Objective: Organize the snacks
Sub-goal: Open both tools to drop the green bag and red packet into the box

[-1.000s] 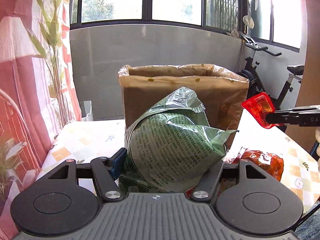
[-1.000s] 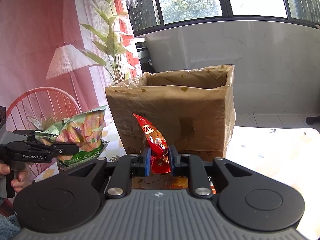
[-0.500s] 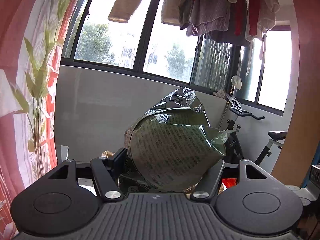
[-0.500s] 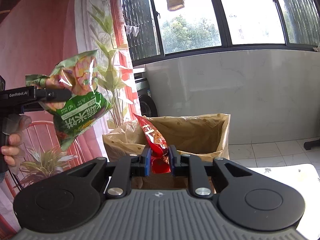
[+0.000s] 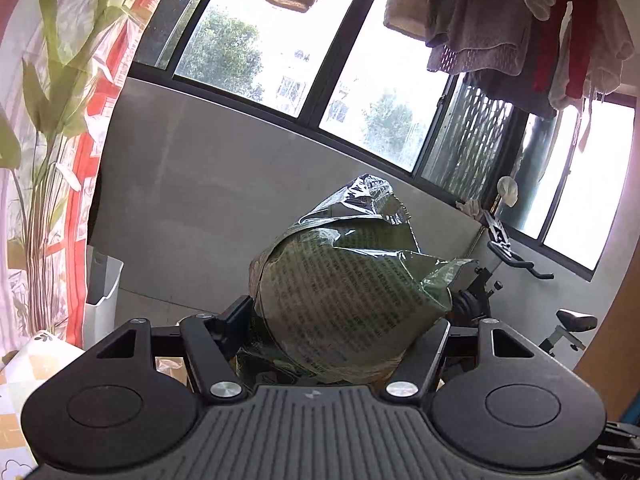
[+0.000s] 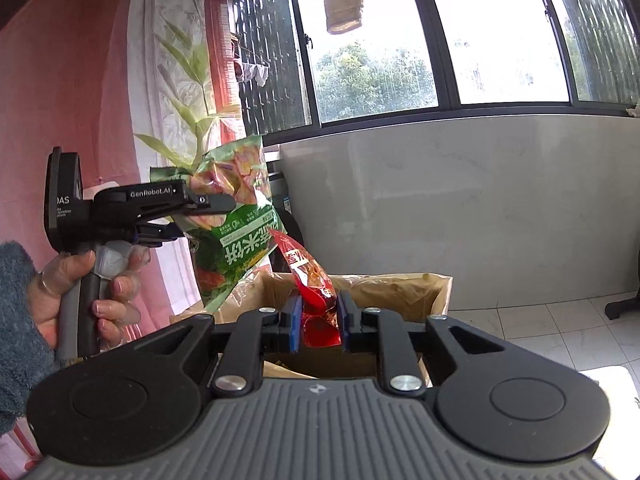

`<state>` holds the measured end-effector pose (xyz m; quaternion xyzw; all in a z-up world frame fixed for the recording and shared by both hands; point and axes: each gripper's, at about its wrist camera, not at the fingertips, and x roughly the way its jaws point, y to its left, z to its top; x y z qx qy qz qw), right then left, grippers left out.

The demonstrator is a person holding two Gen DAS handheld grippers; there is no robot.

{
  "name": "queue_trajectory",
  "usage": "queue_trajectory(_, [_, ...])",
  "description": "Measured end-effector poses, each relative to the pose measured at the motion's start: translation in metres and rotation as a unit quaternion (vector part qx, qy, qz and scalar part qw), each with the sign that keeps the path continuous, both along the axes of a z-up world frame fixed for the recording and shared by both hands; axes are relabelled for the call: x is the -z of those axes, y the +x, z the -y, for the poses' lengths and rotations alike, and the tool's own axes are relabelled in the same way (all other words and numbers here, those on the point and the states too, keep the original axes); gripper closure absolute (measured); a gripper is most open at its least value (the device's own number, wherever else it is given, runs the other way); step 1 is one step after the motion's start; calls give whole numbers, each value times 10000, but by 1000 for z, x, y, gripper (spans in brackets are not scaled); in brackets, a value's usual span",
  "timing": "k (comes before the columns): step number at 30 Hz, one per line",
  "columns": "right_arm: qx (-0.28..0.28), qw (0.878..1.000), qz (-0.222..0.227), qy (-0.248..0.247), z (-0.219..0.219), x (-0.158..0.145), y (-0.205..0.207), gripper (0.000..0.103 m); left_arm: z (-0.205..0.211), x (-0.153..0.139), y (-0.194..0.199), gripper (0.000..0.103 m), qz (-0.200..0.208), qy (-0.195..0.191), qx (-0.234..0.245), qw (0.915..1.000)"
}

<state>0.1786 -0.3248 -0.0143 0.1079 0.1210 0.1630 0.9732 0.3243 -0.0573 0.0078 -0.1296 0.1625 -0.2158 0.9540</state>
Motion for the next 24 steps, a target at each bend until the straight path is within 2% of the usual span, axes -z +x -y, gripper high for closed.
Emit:
queue_trajectory(6, [114, 9989, -409, 191, 7, 12, 54, 84, -3, 35, 19, 32, -470, 486, -193, 9975])
queue_trajectory(10, [178, 9975, -629, 250, 4, 19, 80, 83, -10, 48, 29, 29, -817, 666, -175, 9943])
queue_trajectory(12, [181, 9967, -745, 251, 3, 24, 86, 83, -17, 48, 27, 24, -806, 570, -204, 9949])
queue_trajectory(14, [198, 9960, -842, 244, 0, 26, 92, 79, -25, 44, 27, 15, -798, 432, -244, 9956])
queue_trajectory(19, [208, 9941, -1024, 275, -3, 30, 101, 74, -31, 32, 19, 15, -634, 434, -274, 9967])
queue_trajectory(24, [114, 9946, -986, 292, -3, 28, 85, 74, -26, 20, 1, 15, -473, 763, -184, 9958])
